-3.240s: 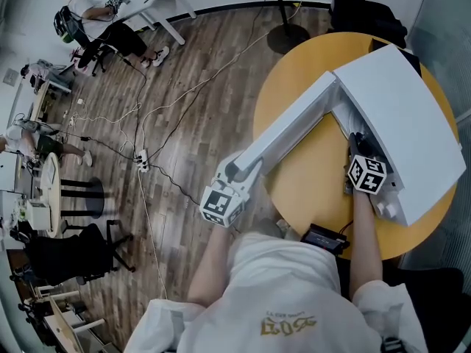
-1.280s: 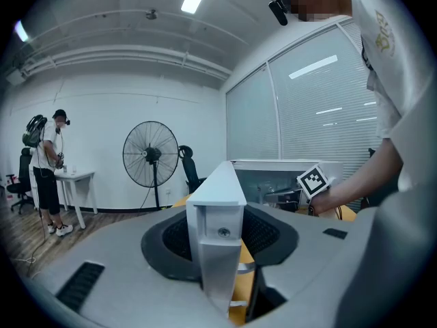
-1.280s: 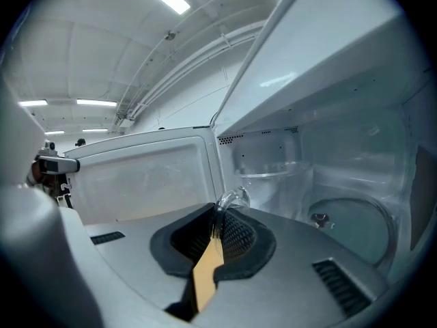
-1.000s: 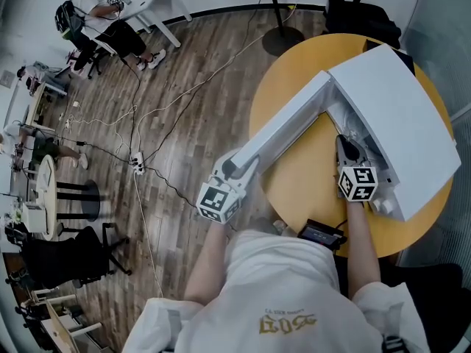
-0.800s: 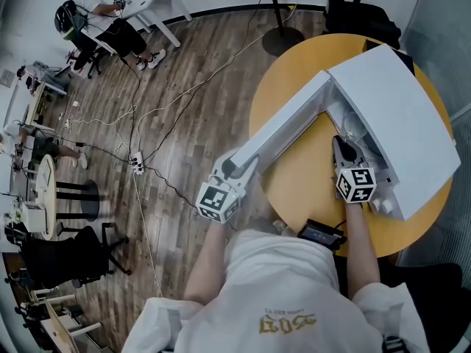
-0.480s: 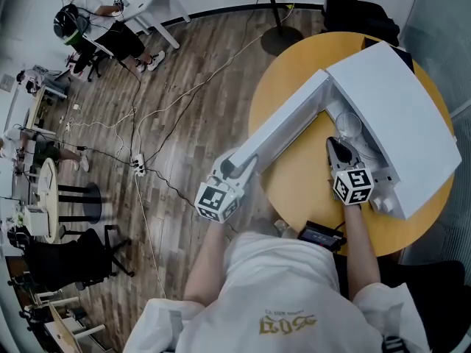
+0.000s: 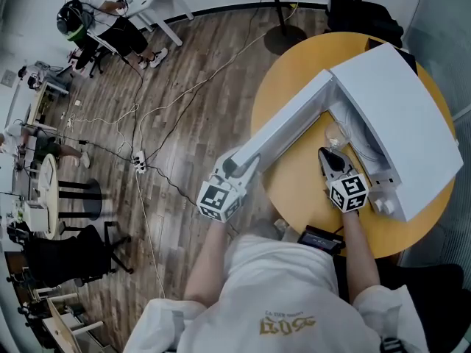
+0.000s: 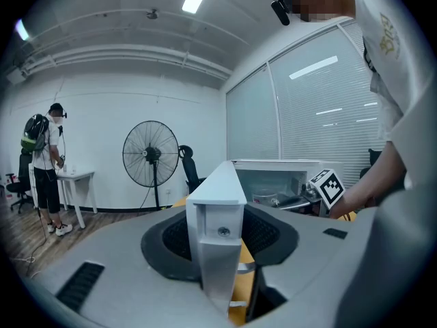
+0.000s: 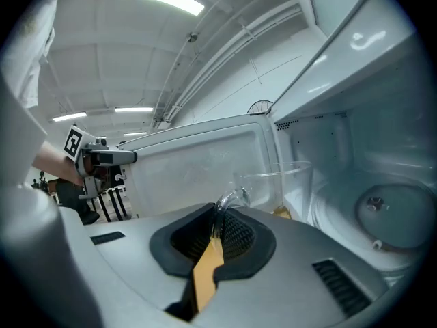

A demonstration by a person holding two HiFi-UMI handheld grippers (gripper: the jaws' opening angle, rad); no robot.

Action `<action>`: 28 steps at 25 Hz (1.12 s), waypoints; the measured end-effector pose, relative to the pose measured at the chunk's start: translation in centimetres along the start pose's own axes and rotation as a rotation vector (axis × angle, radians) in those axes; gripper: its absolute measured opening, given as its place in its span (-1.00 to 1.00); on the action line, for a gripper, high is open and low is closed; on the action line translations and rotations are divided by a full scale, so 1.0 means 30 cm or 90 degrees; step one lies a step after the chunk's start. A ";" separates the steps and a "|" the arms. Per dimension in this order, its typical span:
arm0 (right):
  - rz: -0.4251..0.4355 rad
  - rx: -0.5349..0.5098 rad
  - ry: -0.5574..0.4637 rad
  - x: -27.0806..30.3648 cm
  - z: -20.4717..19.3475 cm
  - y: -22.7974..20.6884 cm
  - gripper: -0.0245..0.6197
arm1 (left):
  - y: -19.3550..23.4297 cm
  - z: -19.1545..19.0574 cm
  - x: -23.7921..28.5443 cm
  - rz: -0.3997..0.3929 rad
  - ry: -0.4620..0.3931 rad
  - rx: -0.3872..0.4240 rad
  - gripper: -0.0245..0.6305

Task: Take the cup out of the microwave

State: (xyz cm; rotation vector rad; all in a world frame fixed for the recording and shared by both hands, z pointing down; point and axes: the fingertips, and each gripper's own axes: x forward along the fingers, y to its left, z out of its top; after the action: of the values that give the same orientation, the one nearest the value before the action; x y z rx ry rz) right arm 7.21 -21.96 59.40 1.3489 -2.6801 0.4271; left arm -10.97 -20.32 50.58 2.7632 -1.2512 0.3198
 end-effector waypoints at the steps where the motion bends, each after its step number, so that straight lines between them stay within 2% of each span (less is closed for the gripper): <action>1: 0.007 0.001 0.004 0.002 -0.010 0.011 -0.87 | 0.000 0.000 -0.001 0.001 0.000 0.000 -0.39; 14: 0.096 -0.002 0.057 0.015 -0.130 0.126 -0.87 | 0.000 0.002 -0.003 0.006 -0.003 0.001 -0.39; 20: 0.119 0.007 0.076 0.020 -0.180 0.167 -0.87 | -0.003 0.002 0.000 0.007 -0.004 0.001 -0.38; 28: 0.163 0.002 0.091 0.023 -0.197 0.230 -0.87 | -0.002 0.009 -0.005 0.007 -0.008 0.000 -0.38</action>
State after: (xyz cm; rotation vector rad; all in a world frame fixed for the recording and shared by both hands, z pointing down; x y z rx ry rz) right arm 1.11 -16.83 63.82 0.9390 -2.7392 0.5300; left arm -10.97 -20.23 50.27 2.7633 -1.2704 0.3037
